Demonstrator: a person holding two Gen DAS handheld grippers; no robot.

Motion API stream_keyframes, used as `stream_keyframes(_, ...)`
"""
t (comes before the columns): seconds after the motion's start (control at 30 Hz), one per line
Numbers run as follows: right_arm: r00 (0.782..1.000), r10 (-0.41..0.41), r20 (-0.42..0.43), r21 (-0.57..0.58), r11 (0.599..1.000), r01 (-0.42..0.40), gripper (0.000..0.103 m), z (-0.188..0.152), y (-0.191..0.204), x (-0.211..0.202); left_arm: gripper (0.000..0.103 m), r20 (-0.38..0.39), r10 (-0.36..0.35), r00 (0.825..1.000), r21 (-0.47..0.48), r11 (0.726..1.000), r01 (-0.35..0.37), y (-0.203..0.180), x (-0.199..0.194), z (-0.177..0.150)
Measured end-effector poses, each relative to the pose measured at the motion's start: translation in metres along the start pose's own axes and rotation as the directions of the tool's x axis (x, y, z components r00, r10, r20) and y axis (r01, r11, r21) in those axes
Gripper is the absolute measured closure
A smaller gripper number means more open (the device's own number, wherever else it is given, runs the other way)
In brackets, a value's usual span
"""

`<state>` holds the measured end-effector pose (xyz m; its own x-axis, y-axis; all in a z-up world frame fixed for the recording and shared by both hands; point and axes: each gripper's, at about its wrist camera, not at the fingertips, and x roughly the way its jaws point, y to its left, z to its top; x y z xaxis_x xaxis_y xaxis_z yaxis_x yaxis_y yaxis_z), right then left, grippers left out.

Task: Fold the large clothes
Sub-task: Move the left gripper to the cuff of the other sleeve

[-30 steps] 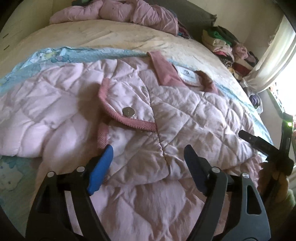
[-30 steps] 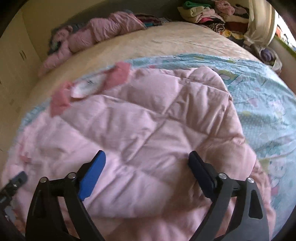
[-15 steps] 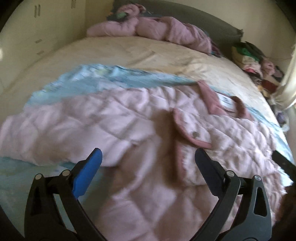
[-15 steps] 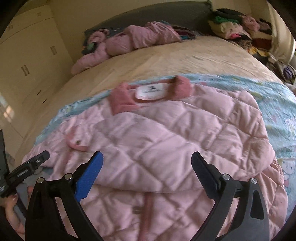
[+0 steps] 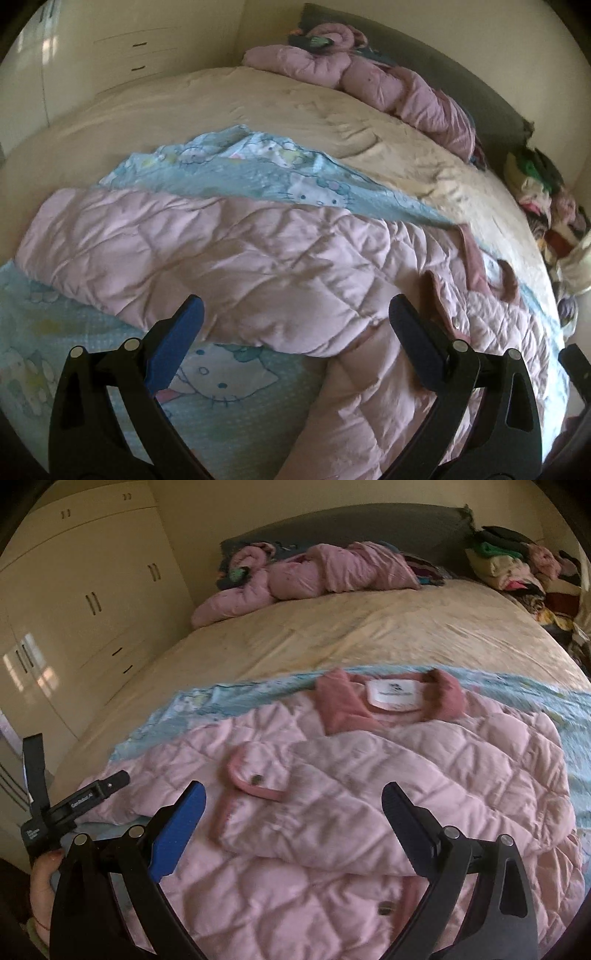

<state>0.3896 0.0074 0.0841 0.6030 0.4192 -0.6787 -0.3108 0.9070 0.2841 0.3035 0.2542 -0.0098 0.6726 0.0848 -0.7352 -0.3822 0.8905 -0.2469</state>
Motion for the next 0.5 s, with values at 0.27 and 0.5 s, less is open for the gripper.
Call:
stream_keyframes(0.27, 0.998, 0.059, -0.005, -0.074, 0.995, -0.060, 0.007, 0.003, 0.052, 0.013, 0.009, 0.026, 0.055, 0.998, -0.091, 0.994, -0.052, 0.041, -0.008, 0.010)
stream_keyframes(0.5, 0.993, 0.118, -0.027, -0.156, 0.980, -0.120, 0.007, 0.001, 0.099, 0.028, 0.009, 0.056, 0.155, 0.986, -0.168, 0.975, -0.144, 0.078, -0.018, 0.016)
